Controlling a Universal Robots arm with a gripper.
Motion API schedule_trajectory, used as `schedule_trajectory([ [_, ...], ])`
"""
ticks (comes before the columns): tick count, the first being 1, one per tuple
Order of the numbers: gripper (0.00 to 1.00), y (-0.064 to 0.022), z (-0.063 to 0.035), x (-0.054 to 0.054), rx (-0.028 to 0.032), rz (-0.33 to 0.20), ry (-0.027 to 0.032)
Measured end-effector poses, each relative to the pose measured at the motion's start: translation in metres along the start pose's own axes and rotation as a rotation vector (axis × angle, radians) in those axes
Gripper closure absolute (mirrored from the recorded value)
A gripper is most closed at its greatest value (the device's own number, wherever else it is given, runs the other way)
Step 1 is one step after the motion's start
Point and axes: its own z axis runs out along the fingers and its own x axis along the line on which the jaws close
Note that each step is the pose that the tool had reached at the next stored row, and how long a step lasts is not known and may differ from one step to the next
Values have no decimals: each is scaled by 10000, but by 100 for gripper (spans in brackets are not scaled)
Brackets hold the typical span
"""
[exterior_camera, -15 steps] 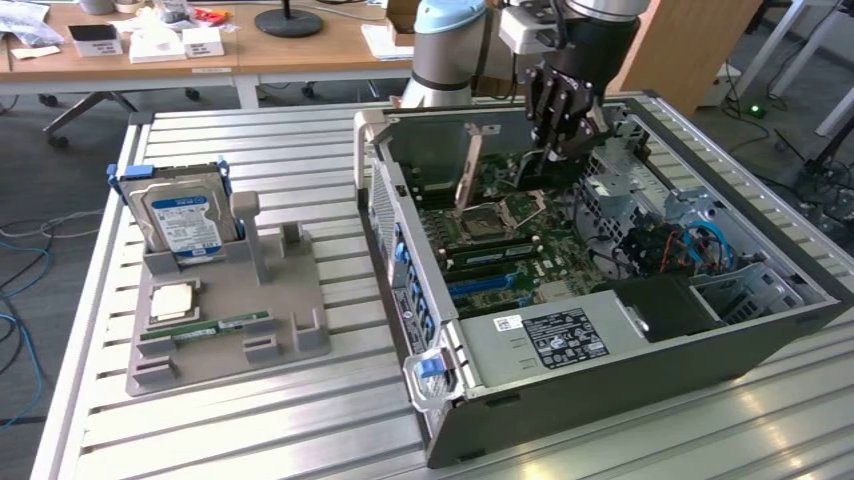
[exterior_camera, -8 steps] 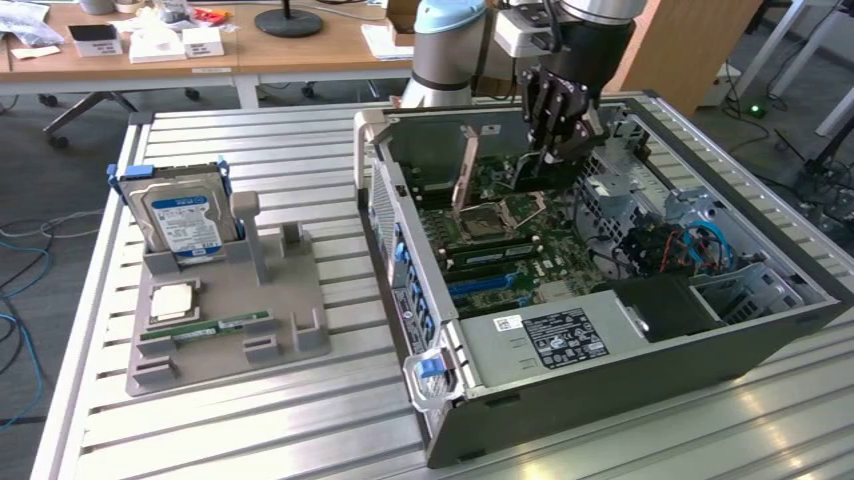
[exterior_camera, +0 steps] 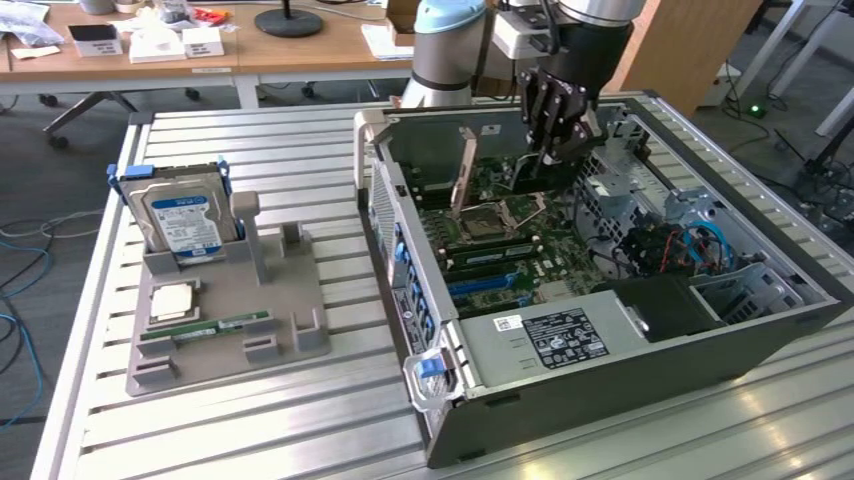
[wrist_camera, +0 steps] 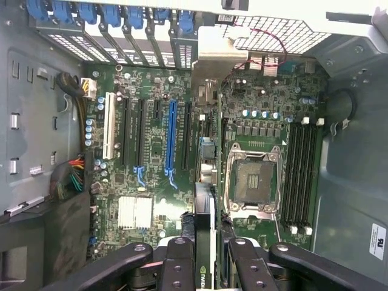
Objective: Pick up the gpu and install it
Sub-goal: 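Insert the gpu into the slot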
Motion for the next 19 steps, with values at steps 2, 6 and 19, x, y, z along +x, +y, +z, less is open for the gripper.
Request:
schedule_trajectory([
  [2,74,1,3,0,0,0,0],
  [6,74,2,4,0,0,0,0],
  [19,74,2,39,0,2,0,-3],
])
